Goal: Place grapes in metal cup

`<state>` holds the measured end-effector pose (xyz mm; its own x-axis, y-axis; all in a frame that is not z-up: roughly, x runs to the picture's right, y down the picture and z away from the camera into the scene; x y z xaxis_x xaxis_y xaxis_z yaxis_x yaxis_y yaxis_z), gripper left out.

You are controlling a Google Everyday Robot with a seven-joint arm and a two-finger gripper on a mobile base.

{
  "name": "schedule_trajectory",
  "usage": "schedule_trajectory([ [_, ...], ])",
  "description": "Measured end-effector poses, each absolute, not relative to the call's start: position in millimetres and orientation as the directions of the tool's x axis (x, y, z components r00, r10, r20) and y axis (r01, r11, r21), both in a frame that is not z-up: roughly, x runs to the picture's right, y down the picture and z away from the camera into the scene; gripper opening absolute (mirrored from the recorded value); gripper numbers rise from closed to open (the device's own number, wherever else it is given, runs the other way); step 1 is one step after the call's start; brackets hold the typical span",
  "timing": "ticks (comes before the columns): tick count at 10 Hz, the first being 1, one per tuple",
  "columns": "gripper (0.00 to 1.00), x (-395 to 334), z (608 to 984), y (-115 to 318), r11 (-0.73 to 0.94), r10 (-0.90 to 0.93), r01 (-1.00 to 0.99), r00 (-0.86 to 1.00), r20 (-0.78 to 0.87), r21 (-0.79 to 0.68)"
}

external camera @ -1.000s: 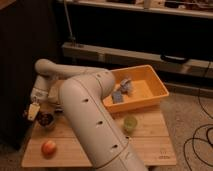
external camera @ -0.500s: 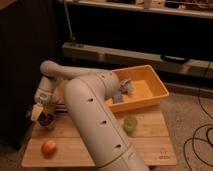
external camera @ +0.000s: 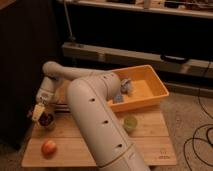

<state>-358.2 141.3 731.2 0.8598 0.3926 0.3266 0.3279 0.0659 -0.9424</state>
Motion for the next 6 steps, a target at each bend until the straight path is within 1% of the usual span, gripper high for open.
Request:
schedule_trajectory([
  [2, 0.39, -356.8, 731.1, 140.9, 0.061, 0.403, 0.339, 0.852, 0.333, -0.939],
  [3, 0.52, -355.4, 731.1, 141.1, 0.058, 0.409, 0.343, 0.849, 0.336, -0.938],
  [5, 0.68, -353.0, 731.2, 141.5, 0.056, 0.416, 0.349, 0.844, 0.34, -0.935],
  [6, 0.77, -350.4, 731.5, 142.2, 0.052, 0.421, 0.355, 0.84, 0.343, -0.933],
])
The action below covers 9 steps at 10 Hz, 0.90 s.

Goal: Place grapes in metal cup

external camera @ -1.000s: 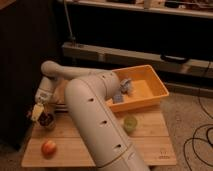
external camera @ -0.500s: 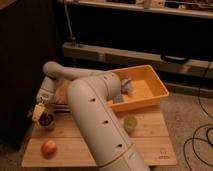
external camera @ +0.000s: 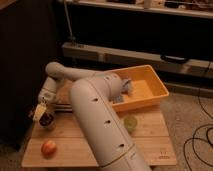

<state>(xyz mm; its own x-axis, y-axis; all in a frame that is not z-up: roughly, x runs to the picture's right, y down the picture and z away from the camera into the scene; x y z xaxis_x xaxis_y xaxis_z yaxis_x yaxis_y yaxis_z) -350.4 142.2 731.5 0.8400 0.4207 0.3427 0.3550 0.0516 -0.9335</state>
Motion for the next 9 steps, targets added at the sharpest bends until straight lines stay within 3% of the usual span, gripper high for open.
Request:
schedule_trajectory([
  [9, 0.8, -346.5, 734.9, 144.5, 0.019, 0.439, 0.394, 0.823, 0.361, -0.919],
])
